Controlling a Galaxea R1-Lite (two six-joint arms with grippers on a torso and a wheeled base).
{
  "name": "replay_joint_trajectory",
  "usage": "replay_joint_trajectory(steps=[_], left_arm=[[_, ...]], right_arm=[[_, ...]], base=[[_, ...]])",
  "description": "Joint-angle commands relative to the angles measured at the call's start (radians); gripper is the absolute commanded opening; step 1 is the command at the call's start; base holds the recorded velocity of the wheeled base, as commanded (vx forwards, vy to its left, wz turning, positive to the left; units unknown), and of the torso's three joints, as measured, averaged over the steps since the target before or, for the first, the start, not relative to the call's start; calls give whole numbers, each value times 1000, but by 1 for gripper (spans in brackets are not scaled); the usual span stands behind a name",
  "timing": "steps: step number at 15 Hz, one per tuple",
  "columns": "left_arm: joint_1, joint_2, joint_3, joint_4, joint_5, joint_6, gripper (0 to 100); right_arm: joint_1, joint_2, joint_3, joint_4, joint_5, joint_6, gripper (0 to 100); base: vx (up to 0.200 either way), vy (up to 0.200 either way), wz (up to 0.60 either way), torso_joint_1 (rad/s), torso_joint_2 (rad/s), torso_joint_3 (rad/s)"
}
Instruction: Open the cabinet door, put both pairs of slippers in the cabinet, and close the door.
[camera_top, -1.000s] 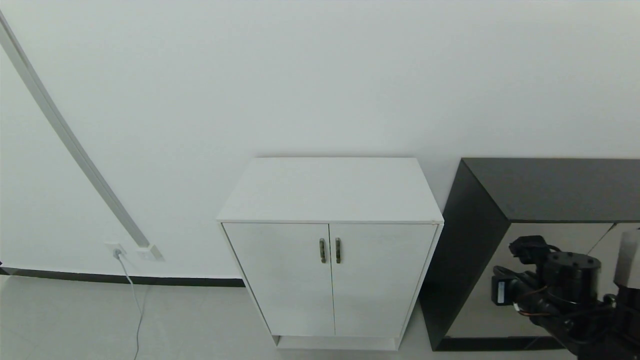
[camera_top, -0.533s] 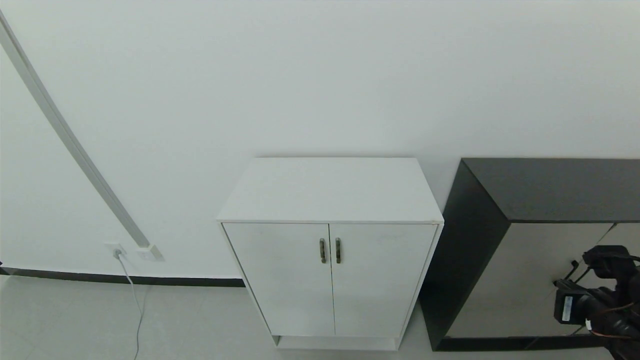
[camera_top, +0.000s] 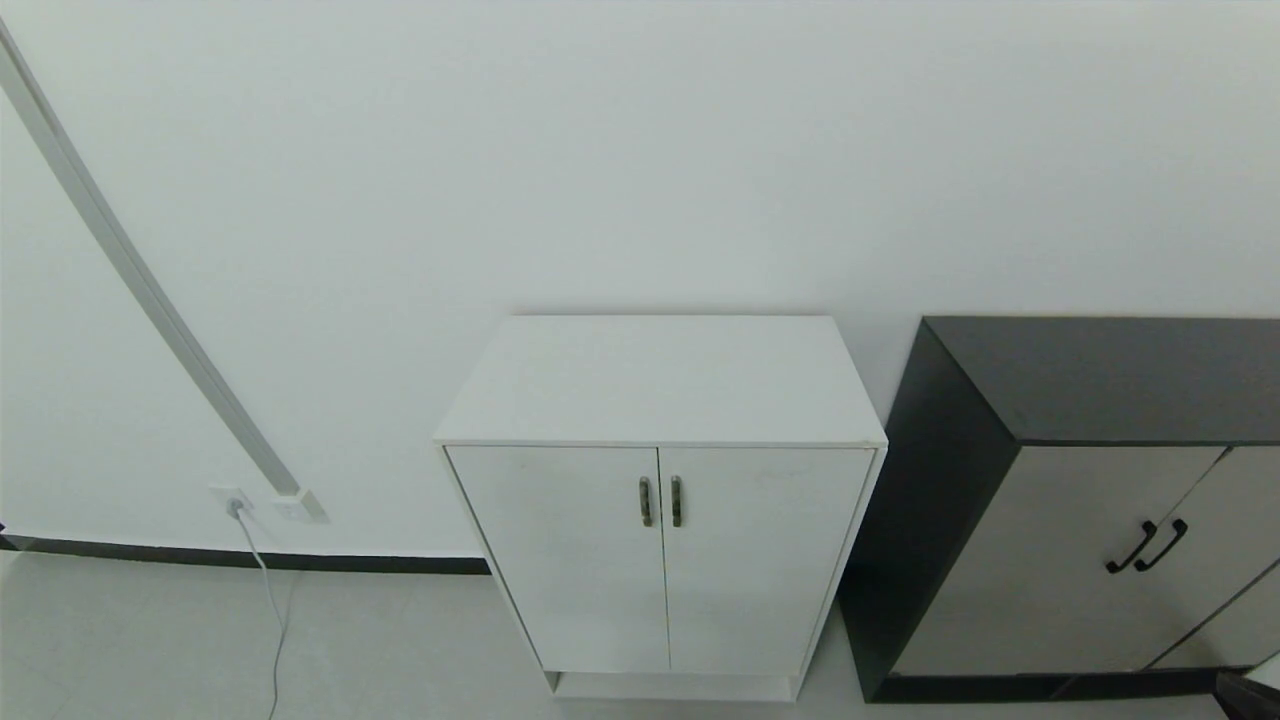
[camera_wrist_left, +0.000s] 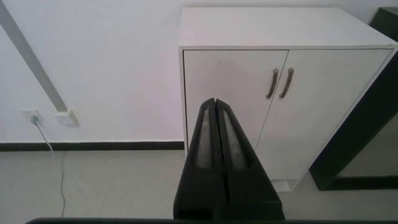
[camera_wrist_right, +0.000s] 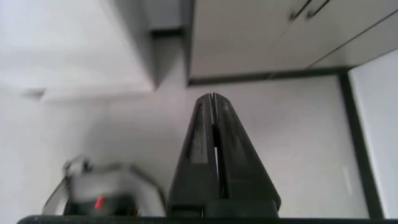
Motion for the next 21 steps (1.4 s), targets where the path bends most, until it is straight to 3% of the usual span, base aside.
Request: replay_joint_trajectory(steps=[1, 5, 11, 16, 19, 21], left_arm=[[0, 1, 0, -1, 0, 0, 0], [0, 1, 0, -1, 0, 0, 0], [0, 1, 0, -1, 0, 0, 0], [0, 1, 0, -1, 0, 0, 0], [0, 1, 0, -1, 0, 0, 0], [0, 1, 0, -1, 0, 0, 0]], right_arm=[[-8, -429, 0, 343, 105, -2, 0], [19, -614, -2, 530, 104, -5, 0], [39, -817, 0, 533, 105, 1, 0], [142, -955, 0, 533, 105, 3, 0], [131, -956, -2, 531, 79, 21, 0], [61, -944, -2, 533, 79, 17, 0]], base=[[0, 0, 0, 0, 0, 0], [0, 0, 0, 0, 0, 0], [0, 0, 0, 0, 0, 0], [0, 0, 0, 0, 0, 0], [0, 0, 0, 0, 0, 0], [0, 0, 0, 0, 0, 0]])
